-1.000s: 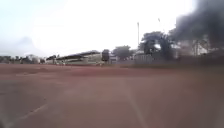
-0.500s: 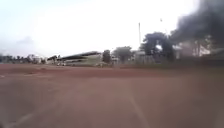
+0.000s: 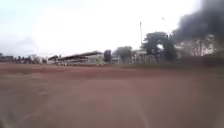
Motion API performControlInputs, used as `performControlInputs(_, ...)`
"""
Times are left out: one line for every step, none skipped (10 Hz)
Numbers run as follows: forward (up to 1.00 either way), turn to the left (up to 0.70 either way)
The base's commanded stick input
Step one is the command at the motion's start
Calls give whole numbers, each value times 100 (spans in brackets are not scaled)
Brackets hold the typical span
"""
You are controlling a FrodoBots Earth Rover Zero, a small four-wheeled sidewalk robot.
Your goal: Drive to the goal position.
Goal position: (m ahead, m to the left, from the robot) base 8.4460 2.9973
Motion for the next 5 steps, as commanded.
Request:
performControlInputs(70, 0)
performControlInputs(70, 0)
performControlInputs(70, 0)
performControlInputs(70, 0)
performControlInputs(70, 0)
